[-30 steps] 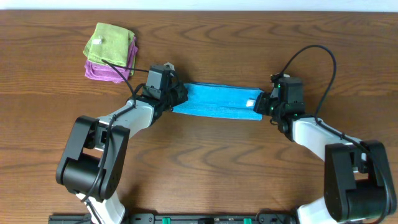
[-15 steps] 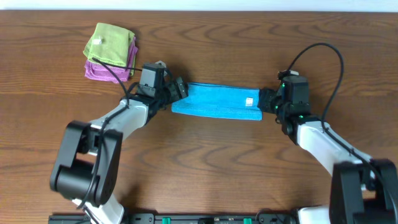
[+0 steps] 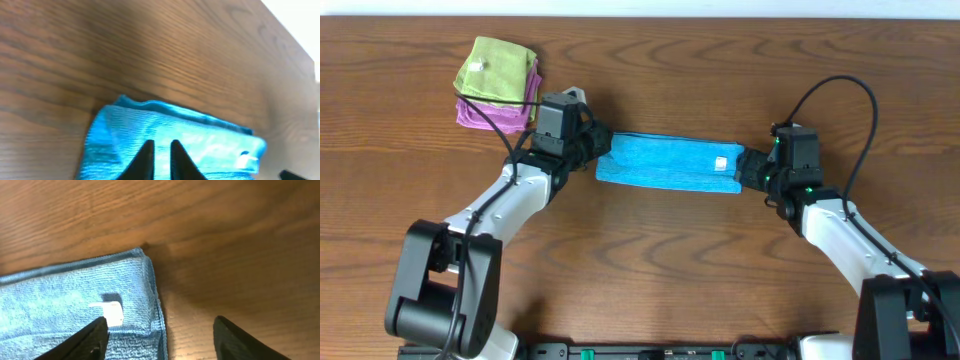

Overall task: Fold the cloth
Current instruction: 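Hold both ends and bring the right gripper toward the left gripper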

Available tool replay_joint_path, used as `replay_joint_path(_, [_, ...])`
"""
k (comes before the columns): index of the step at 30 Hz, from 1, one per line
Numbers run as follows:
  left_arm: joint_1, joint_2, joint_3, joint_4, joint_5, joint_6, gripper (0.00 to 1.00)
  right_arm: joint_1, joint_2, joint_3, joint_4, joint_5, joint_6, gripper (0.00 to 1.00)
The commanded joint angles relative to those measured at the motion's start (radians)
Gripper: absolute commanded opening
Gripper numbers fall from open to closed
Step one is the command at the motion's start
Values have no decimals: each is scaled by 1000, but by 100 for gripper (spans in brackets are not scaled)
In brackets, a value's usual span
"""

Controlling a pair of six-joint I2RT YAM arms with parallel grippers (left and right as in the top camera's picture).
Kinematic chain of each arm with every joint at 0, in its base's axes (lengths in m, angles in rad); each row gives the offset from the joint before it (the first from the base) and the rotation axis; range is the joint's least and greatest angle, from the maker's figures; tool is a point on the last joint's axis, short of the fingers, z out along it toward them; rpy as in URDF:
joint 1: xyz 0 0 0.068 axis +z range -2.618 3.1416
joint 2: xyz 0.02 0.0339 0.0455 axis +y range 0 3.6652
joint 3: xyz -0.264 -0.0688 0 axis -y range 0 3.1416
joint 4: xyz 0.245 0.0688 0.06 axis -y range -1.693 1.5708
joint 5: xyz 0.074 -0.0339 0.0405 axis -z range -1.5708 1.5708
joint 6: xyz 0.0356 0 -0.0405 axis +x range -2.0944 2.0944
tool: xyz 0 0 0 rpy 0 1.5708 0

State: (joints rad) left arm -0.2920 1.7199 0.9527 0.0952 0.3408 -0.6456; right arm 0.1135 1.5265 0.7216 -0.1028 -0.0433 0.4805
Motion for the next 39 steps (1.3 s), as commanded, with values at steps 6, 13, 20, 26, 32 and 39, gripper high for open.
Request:
replay_joint_path(6, [-25,133,13,60,16,-44,6,5,11,12,-2,17,111,69])
replay_joint_path(13, [-25,206,13,82,14,-51,6,5,13,12,-2,17,164,69])
replay_joint_path(20, [-29,244,13,79,15,-51,6,5,62,12,-2,3,214,68])
replay_joint_path(26, [-29,244,13,69,16,-51,6,6,158,12,52,-64,232,67])
replay_joint_path(32, [-29,244,13,46,27,-51,6,20,250,12,214,-157,282,60])
replay_joint_path(39, [-29,244,13,43,45,-51,6,71,304,12,314,-171,281,1])
